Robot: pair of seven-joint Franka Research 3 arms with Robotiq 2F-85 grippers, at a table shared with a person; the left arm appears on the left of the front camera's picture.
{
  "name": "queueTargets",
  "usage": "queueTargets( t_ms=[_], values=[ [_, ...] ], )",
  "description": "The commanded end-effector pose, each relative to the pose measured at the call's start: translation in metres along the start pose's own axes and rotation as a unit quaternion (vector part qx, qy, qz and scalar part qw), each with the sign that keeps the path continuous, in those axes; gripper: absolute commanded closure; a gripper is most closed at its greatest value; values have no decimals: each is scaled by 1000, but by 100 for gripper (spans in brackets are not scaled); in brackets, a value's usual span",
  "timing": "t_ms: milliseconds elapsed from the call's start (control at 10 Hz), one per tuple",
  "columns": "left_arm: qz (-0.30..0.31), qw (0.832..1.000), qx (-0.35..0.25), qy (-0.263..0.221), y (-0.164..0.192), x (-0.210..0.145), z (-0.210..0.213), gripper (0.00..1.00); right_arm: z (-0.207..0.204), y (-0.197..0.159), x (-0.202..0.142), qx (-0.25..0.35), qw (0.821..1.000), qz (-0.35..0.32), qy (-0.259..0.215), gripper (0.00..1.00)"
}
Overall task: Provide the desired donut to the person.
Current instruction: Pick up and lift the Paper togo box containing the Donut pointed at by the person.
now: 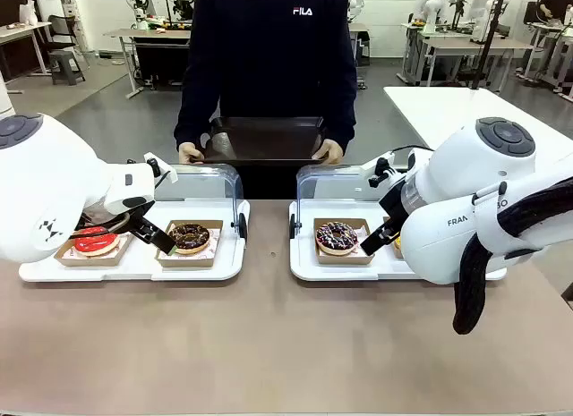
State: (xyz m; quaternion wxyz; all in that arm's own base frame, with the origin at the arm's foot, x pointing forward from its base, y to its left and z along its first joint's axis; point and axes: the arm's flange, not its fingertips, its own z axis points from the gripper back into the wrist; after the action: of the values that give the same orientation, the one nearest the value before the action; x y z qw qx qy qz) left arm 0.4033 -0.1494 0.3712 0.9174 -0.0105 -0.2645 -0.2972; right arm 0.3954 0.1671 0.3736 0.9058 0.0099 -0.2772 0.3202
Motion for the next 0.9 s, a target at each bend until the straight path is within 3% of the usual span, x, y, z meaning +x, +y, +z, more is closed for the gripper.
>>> queueTargets(
  t_ms=[0,800],
  values=[
    [0,1000,0,-1,0,0,0,0,0,0,0,0,1000,0,0,0],
    [0,1000,0,-1,0,0,0,0,0,0,0,0,1000,0,0,0]
  ],
)
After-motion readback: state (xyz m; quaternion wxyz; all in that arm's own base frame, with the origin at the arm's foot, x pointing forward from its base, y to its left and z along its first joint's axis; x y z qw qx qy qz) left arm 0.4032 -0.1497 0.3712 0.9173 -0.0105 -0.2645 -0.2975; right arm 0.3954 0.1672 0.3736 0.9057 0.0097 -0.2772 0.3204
